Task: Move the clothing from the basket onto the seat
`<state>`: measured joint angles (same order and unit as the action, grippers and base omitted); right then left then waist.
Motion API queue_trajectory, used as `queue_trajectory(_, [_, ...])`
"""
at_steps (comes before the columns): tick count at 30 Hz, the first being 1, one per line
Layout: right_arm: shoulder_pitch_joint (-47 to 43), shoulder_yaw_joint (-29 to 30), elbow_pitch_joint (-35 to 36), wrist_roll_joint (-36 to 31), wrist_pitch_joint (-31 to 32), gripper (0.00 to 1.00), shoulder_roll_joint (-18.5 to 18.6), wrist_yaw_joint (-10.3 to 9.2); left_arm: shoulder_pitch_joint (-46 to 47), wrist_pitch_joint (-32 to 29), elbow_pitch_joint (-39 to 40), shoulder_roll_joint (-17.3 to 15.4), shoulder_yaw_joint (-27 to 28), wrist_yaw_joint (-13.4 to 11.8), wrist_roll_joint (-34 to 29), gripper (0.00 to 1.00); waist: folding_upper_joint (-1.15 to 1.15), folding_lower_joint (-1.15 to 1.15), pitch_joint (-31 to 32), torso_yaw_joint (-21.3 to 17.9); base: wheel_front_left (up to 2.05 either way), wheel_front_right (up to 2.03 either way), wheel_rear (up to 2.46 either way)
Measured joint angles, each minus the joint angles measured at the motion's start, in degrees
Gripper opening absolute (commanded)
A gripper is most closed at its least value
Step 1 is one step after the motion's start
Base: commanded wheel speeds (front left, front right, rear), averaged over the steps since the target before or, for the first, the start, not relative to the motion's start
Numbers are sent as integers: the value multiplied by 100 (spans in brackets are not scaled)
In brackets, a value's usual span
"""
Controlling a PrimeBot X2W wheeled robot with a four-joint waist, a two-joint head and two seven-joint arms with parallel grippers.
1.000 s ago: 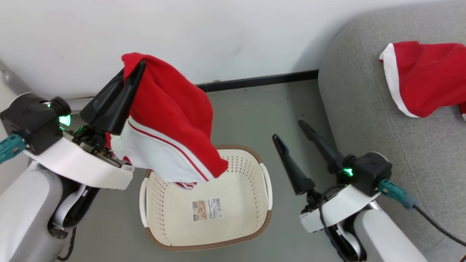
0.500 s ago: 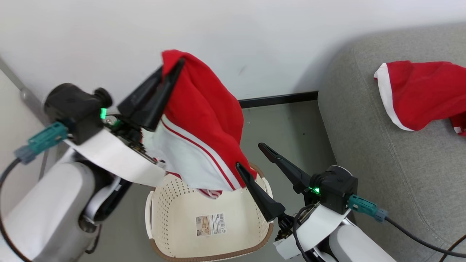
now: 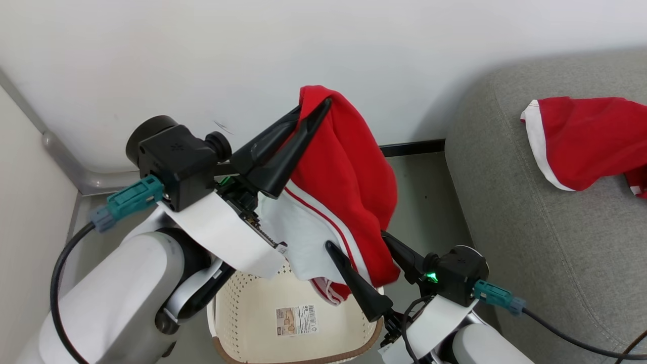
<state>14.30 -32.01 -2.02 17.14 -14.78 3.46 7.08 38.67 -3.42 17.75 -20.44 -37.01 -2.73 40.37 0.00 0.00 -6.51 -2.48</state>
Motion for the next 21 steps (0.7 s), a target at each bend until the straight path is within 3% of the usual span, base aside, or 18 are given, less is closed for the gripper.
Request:
queue_trajectory(3, [3, -43, -11, 0, 0, 100, 0, 0, 17, -64, 33, 36, -65, -23, -10, 0, 0, 0, 0, 0, 0, 0, 0])
queue_trajectory(4, [4, -47, -11, 0, 0, 84, 0, 0, 27, -88, 43, 45, -92, -23, -10, 0, 0, 0, -1, 0, 0, 0, 0])
queue_trajectory(5, [5, -51, -13, 0, 0, 49, 0, 0, 36, -113, 52, 57, -112, -34, -12, 0, 0, 0, -3, -1, 0, 0, 0])
queue_trajectory(6, [6, -52, -13, -1, 0, 35, 0, 0, 37, -118, 59, 64, -133, -49, -18, 0, 0, 0, -5, -2, 0, 0, 0])
queue_trajectory(7, [9, -52, -13, -2, 0, 0, 0, 0, 37, -156, 65, 65, -154, -52, -18, 0, 0, 0, -8, -3, 0, 0, 0])
queue_trajectory(19, [51, 96, 216, -71, 1, 0, 0, 0, 35, -425, -45, 35, -276, -166, -26, 0, 0, 0, -94, -17, 0, 0, 0])
queue_trajectory(21, [69, 197, 280, -70, 1, 0, 3, 0, 34, -465, -56, 9, -279, -166, -26, 37, 0, 0, -115, -23, 0, 0, 0])
